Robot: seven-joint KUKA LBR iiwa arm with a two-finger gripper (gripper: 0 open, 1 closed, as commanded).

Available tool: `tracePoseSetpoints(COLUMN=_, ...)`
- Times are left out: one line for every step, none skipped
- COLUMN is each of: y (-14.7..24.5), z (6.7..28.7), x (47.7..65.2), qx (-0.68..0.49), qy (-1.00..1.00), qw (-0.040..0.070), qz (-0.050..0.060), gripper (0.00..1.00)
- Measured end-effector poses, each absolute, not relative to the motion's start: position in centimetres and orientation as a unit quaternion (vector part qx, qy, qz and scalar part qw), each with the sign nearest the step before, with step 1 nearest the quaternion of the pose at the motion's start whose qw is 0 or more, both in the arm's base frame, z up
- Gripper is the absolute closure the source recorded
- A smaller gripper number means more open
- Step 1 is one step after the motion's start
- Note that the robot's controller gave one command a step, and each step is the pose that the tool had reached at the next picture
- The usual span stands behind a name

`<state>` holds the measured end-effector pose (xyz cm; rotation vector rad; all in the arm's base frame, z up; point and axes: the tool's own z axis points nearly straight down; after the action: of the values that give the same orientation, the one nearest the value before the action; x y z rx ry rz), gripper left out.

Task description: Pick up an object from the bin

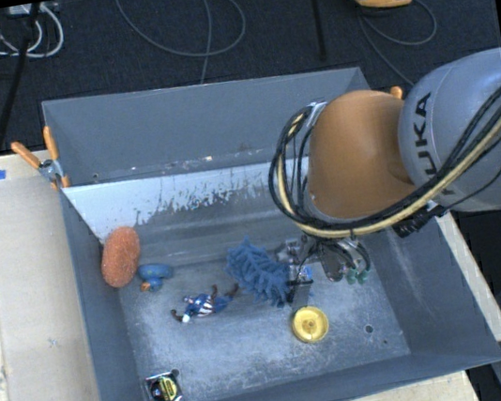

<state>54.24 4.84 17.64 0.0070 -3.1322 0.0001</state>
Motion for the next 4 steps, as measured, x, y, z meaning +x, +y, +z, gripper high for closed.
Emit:
tracePoseSetpoints(y=4.8, z=18.1, x=54.4, qx=0.002, qy=-1.0, qw=0.001, qz=0.0, gripper=0.0)
tracePoseSetpoints(y=5.3, z=15.5, x=57.6, qx=0.003, qy=-1.0, qw=-0.002, qz=0.0, gripper=0.0)
tracePoseSetpoints(y=5.5, z=13.9, x=58.5, qx=-0.035, qy=-0.999, qw=0.0, qz=0.0, gripper=0.0)
tracePoseSetpoints(y=6.4, z=9.1, x=58.3, qx=-0.052, qy=-0.999, qw=0.001, qz=0.0, gripper=1.0)
